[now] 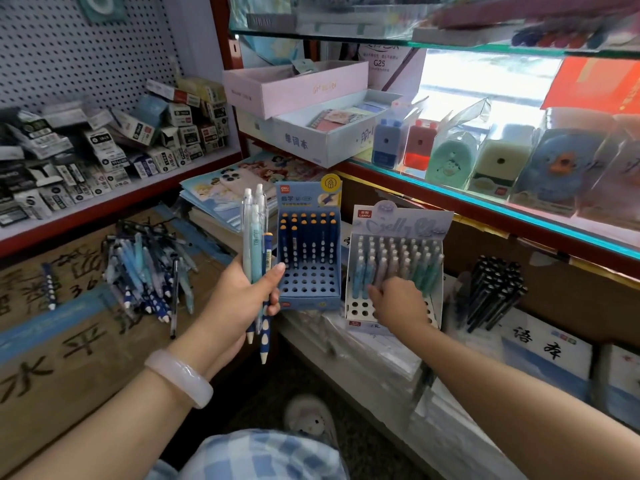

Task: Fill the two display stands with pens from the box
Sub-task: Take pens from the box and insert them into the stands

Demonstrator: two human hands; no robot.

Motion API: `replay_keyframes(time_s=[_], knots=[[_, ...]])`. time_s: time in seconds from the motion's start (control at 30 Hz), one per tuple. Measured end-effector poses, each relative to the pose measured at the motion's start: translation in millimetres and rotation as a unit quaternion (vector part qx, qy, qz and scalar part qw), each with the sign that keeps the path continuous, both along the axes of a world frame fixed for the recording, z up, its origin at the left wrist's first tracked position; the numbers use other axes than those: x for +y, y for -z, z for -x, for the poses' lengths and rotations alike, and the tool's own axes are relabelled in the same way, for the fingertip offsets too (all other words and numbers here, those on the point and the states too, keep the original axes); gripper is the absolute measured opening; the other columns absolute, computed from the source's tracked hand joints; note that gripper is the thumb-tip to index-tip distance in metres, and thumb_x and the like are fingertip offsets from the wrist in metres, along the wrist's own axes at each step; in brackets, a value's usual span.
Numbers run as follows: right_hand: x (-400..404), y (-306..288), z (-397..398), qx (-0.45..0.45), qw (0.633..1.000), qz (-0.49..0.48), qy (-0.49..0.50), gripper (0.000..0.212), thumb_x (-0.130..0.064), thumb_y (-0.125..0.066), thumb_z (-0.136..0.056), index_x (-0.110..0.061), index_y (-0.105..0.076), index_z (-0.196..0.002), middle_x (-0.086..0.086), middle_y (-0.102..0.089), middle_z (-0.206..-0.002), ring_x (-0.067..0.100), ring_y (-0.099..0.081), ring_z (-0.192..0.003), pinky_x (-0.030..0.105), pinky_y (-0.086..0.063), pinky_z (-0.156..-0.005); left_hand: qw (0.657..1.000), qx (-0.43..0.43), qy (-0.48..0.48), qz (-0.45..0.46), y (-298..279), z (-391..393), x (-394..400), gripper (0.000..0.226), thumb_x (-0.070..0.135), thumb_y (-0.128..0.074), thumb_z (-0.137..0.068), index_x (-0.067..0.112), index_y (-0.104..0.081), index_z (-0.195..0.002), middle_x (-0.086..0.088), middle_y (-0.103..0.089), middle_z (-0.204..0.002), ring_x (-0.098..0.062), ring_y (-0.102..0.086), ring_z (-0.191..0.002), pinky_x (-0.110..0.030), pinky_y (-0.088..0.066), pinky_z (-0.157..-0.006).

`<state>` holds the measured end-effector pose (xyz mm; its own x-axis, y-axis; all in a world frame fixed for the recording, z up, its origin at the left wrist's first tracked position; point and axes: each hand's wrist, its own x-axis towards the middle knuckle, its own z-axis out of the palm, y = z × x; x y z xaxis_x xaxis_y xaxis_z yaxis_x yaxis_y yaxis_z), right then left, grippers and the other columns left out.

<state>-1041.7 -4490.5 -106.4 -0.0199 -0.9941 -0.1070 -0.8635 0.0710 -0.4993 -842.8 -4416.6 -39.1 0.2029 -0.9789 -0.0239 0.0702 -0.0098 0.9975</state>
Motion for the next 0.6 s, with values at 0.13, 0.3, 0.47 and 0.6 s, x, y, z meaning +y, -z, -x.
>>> replay_keyframes(time_s=[0.13, 0.3, 0.47, 0.6], knots=[[19, -44, -39, -0.259, 0.956, -0.016, -0.137, 0.022, -0.026, -0.050, -0.097, -0.010, -0.063, -0.092, 0.009, -0.070, -0.084, 0.020, -0.068, -0.077, 0.037, -0.058, -0.077, 0.999, 0.042, 0.013, -0.027, 3, 2, 4, 0.007, 0.015, -0.051, -0.091, 0.011, -0.047, -0.088, -0.003, -0.043, -0.064, -0.008, -0.044, -0.046, -0.017, -0.036, -0.038], [37, -85, -74, -0.372, 0.904, -0.072, -0.198, 0.015, -0.025, -0.056, -0.094, -0.014, -0.066, -0.090, -0.001, -0.066, -0.079, 0.005, -0.061, -0.071, 0.021, -0.054, -0.068, 0.999, 0.009, 0.031, -0.033, 1, 0, 9, 0.010, 0.011, -0.043, -0.097, 0.012, -0.053, -0.100, -0.004, -0.048, -0.066, -0.011, -0.046, -0.049, -0.018, -0.038, -0.039], [36, -85, -82, -0.411, 0.885, -0.127, -0.178, 0.011, -0.022, -0.057, -0.094, -0.013, -0.063, -0.092, 0.000, -0.064, -0.078, 0.003, -0.061, -0.067, 0.017, -0.053, -0.064, 0.999, -0.031, 0.016, -0.034, -2, -6, 13, 0.015, 0.008, -0.041, -0.097, 0.016, -0.050, -0.106, -0.004, -0.055, -0.070, -0.011, -0.054, -0.051, -0.021, -0.045, -0.045], [27, -91, -81, -0.474, 0.866, -0.103, -0.121, 0.015, -0.016, -0.049, -0.097, -0.003, -0.056, -0.100, 0.009, -0.063, -0.083, 0.013, -0.063, -0.068, 0.020, -0.057, -0.061, 0.998, -0.006, -0.036, -0.048, 1, -13, 11, 0.012, 0.007, -0.039, -0.098, 0.008, -0.044, -0.109, -0.012, -0.059, -0.079, -0.012, -0.064, -0.050, -0.024, -0.055, -0.047]])
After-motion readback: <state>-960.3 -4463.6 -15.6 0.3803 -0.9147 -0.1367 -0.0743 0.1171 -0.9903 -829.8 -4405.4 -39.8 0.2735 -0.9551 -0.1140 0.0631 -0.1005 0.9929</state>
